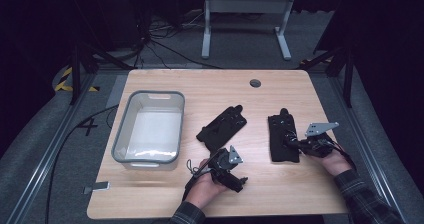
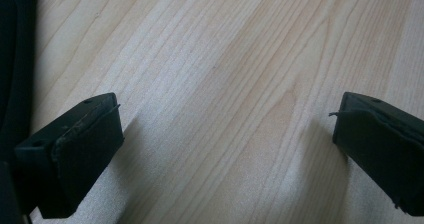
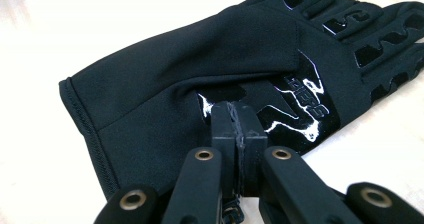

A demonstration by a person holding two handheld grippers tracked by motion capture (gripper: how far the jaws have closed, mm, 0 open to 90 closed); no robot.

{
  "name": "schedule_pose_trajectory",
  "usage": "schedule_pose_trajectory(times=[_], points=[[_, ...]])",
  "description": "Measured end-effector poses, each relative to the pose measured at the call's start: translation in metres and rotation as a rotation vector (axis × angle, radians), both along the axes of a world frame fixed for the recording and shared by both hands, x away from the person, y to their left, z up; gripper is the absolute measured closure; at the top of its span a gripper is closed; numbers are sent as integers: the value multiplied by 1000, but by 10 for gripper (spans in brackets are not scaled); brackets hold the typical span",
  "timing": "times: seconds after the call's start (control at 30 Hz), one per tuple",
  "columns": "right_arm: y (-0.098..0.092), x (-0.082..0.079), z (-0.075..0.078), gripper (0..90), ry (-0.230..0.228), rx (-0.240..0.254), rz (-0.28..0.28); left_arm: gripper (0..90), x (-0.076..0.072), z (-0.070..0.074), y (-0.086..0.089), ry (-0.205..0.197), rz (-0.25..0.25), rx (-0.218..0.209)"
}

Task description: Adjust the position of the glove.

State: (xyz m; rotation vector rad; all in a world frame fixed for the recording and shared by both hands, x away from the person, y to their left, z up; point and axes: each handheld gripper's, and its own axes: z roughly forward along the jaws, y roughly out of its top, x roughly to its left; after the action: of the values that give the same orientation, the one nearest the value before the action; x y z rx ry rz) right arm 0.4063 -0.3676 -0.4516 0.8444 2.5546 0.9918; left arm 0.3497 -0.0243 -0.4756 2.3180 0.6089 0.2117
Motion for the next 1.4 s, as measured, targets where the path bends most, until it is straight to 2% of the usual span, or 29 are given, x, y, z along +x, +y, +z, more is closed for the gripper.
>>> schedule_pose_trajectory(times=[0.43,0.77,1.4], points=[[3,-25,2,897,20,-20,63,1,0,0,0,-5,-1,-1],[3,-50,2,897,24,-39,109,1,0,0,0,-4,0,-1],[1,-89,2,897,62,-29,178,0,0,0,0,-5,3,-1]])
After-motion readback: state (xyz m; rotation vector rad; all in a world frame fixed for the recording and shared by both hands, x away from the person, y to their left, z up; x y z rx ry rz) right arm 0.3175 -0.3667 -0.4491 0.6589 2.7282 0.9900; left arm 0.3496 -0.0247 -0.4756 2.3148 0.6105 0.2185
